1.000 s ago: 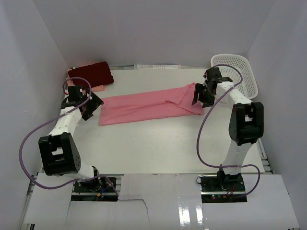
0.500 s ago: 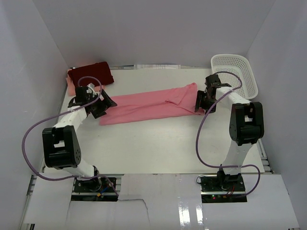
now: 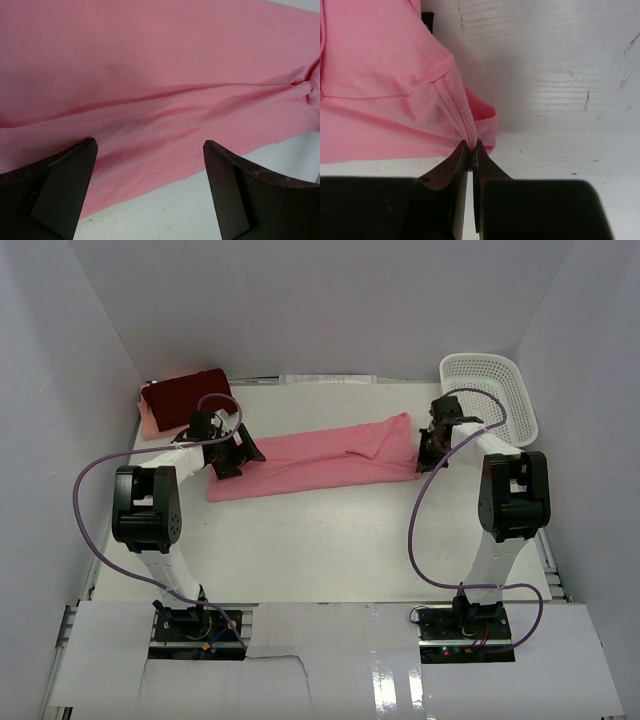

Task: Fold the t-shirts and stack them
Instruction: Fold the other side of the tshirt into a rectangle

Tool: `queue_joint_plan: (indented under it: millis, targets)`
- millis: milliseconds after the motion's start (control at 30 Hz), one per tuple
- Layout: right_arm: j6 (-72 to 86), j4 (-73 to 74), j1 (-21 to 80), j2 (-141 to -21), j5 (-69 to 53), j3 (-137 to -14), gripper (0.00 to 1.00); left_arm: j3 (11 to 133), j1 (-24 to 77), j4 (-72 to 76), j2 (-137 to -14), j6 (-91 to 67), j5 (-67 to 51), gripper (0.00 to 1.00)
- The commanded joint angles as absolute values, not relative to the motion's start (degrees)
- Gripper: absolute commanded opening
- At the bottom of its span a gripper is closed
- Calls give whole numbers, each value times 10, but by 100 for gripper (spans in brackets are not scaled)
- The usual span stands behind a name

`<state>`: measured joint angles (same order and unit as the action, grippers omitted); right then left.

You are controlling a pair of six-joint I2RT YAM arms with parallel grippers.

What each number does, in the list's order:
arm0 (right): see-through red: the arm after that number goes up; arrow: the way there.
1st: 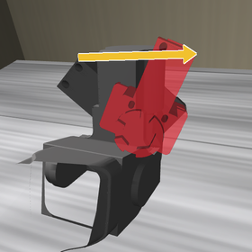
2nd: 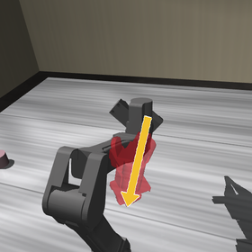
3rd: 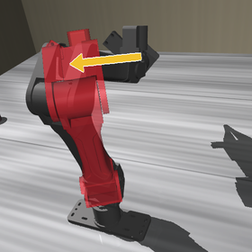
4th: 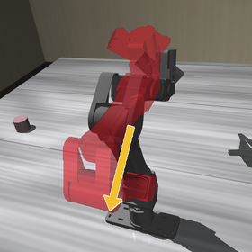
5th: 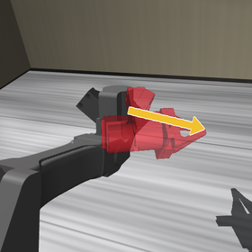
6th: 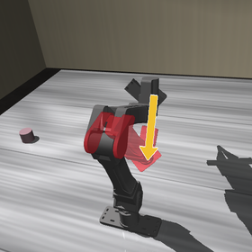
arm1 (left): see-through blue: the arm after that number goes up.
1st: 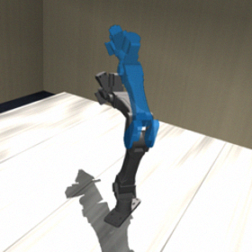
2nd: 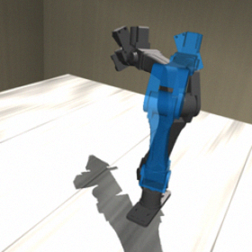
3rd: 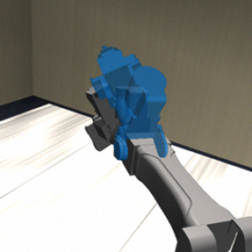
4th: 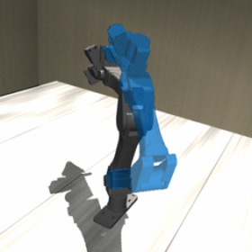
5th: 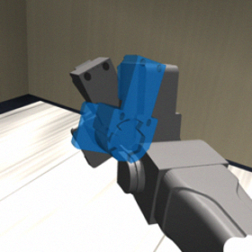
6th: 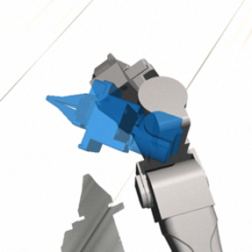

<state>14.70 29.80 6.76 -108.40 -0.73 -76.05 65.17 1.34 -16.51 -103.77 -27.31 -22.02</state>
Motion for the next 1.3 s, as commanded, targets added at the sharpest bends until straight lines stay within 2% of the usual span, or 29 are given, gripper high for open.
queue_joint_plan:
  millis: [0,367,567,1033,1067,1133,1200,1267]
  targets:
    - [147,282,64,-1092,-21,-757,8,678,23,-170,-1043,-255,-207,98]
    - [149,304,64,-1076,-16,-731,8,668,27,-219,-1041,-230,-152,98]
    - [149,309,64,-1041,-7,-686,8,632,27,-236,-993,-222,-116,98]
    - [142,356,64,-921,61,-592,9,540,27,-272,-843,-207,-121,98]
    - [142,358,64,-920,68,-592,10,537,27,-273,-843,-206,-119,98]
    - [144,360,63,-924,76,-590,30,535,27,-275,-836,-206,-120,98]
    - [146,365,64,-928,88,-602,43,535,27,-276,-831,-207,-123,98]
    - [146,369,65,-926,97,-617,45,543,27,-276,-826,-212,-131,98]
